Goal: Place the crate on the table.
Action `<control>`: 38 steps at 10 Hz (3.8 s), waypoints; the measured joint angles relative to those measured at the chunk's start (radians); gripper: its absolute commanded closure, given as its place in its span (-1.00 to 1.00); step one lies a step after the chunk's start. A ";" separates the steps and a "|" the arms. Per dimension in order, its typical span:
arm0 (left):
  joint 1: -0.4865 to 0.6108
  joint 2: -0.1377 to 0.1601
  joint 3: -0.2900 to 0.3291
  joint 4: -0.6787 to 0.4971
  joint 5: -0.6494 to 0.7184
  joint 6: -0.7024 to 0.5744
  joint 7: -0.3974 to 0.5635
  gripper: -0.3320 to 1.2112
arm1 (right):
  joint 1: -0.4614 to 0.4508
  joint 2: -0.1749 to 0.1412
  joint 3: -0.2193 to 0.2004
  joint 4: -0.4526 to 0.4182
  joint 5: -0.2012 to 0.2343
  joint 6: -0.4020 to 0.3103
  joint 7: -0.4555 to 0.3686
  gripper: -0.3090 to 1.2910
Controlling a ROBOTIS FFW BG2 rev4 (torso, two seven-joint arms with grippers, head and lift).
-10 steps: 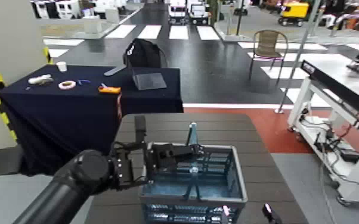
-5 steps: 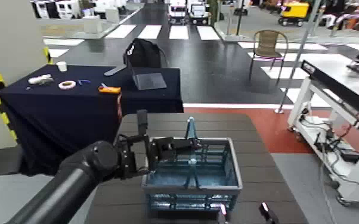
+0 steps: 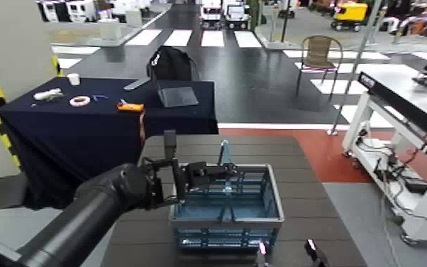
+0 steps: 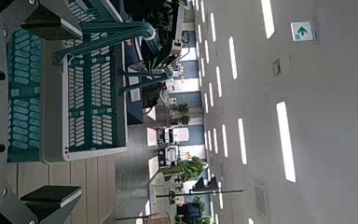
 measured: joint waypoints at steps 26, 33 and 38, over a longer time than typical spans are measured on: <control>0.534 0.088 0.346 -0.805 -0.360 -0.210 0.589 -0.46 | 0.022 0.009 -0.037 -0.011 0.001 -0.005 0.008 -0.45; 0.938 0.043 0.423 -1.066 -0.698 -0.616 0.769 -0.44 | 0.034 0.014 -0.053 -0.013 0.016 -0.015 0.008 -0.45; 1.123 0.046 0.393 -1.054 -0.798 -0.916 0.941 -0.43 | 0.039 0.015 -0.054 -0.024 0.019 0.002 0.006 -0.45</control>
